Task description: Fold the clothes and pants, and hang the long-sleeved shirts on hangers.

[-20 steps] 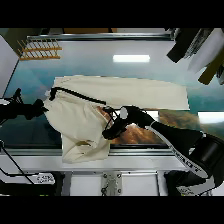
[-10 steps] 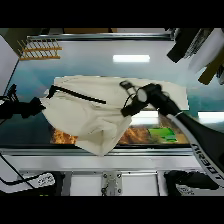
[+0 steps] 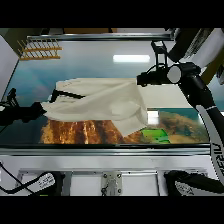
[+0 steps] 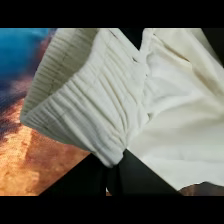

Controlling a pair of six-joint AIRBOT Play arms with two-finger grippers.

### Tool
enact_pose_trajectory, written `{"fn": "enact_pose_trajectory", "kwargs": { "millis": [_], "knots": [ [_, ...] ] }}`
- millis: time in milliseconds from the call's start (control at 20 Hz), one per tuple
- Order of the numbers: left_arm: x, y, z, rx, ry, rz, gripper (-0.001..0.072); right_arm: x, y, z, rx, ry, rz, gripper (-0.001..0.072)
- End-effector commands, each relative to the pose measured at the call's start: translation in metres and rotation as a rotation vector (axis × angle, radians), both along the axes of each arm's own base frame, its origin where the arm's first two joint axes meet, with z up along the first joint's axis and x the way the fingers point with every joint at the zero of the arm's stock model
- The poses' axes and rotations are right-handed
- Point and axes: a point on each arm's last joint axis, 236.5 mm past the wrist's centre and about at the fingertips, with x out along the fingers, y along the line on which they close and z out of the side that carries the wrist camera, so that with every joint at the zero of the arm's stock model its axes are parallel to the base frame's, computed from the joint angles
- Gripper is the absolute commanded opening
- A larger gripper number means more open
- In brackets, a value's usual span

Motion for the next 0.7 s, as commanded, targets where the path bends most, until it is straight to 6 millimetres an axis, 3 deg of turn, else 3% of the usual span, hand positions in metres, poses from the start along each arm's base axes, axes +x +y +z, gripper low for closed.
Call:
{"fn": "enact_pose_trajectory", "kwargs": {
  "millis": [0,50,100,350,500,650],
  "knots": [
    [-0.005,-0.007,0.0,-0.023,0.015,-0.013,0.0017,0.001,0.001,-0.001,0.028,0.012,-0.005,0.0579],
    [-0.005,-0.007,0.0,-0.023,0.016,-0.014,0.0017,-0.009,-0.01,-0.013,-0.032,0.07,-0.002,0.052],
    [-0.006,-0.007,0.0,-0.023,0.016,-0.014,0.0017,-0.024,-0.025,-0.03,-0.09,0.149,-0.003,0.0509],
    [-0.006,-0.007,0.0,-0.022,0.017,-0.014,0.0018,-0.128,-0.071,-0.136,-0.093,0.559,-0.119,0.051],
    [-0.006,-0.007,0.0,-0.022,0.016,-0.014,0.0017,-0.172,-0.062,-0.181,0.147,0.764,-0.313,0.0511],
    [-0.006,-0.007,0.0,-0.022,0.017,-0.014,0.0017,-0.172,-0.036,-0.2,0.379,0.794,-0.474,0.0511]
  ]
}}
